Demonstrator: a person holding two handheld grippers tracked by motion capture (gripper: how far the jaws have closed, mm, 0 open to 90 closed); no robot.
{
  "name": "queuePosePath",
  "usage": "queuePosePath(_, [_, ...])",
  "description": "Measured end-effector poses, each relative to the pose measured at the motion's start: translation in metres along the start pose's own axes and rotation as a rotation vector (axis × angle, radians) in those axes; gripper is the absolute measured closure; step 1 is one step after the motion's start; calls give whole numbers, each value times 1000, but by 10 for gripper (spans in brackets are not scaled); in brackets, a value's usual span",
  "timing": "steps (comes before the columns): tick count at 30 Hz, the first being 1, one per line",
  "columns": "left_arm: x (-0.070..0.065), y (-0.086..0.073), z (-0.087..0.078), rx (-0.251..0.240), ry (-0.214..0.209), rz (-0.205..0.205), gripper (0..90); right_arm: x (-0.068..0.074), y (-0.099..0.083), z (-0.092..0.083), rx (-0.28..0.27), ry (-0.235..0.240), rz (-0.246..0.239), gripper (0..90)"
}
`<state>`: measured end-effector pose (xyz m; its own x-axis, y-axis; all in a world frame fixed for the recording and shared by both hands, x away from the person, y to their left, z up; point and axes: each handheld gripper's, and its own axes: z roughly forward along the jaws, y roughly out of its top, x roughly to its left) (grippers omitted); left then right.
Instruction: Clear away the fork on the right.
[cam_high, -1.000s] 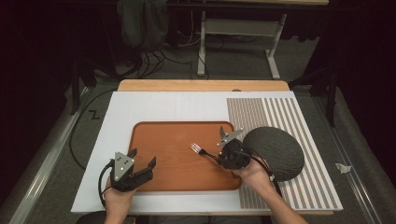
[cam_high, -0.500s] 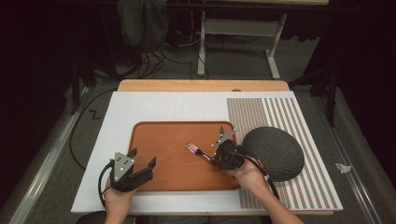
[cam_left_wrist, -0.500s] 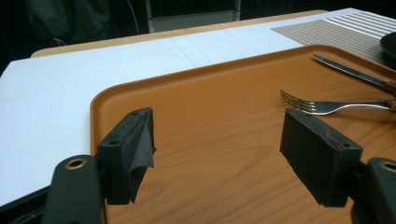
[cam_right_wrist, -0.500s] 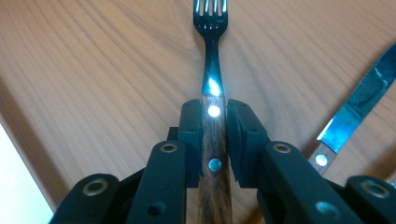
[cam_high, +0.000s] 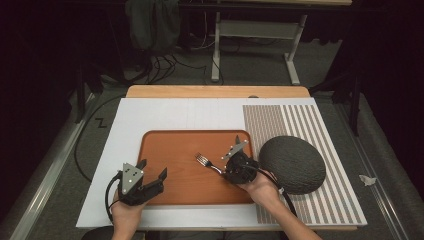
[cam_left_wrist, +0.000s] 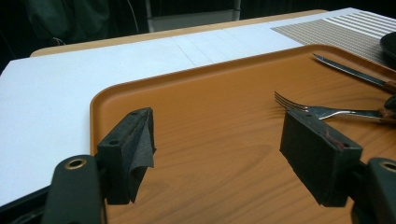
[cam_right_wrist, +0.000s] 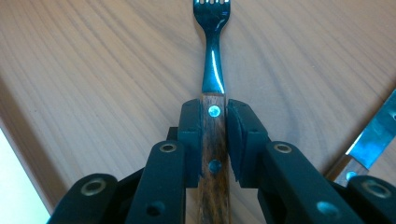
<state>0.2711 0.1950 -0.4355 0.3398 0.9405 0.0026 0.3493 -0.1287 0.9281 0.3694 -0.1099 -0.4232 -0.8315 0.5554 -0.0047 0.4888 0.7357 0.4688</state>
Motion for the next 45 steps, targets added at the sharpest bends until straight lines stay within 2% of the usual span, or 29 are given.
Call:
queuePosePath(9, [0, 0, 0, -1, 0, -1, 265, 1, 0, 5, 10, -1, -7, 762])
queuePosePath(13, [0, 0, 0, -2, 0, -2, 265, 1, -1, 2, 1, -5, -11, 723])
queuePosePath(17, [0, 0, 0, 1, 1, 0, 265, 0, -1, -2, -31, -17, -17, 717])
queuePosePath(23, [0, 0, 0, 0, 1, 0, 265, 5, -1, -8, -78, -10, -47, 812])
queuePosePath(26, [0, 0, 0, -2, 1, 0, 265, 10, 0, -6, -65, 11, -71, 843])
queuePosePath(30, [0, 0, 0, 0, 1, 1, 265, 11, 0, -1, -44, 23, -77, 856])
queuePosePath(38, [0, 0, -1, -1, 1, 1, 265, 10, 0, 6, -21, -2, -92, 856])
queuePosePath(45, [0, 0, -1, -1, 1, 1, 265, 5, 0, 8, -23, -13, -84, 856])
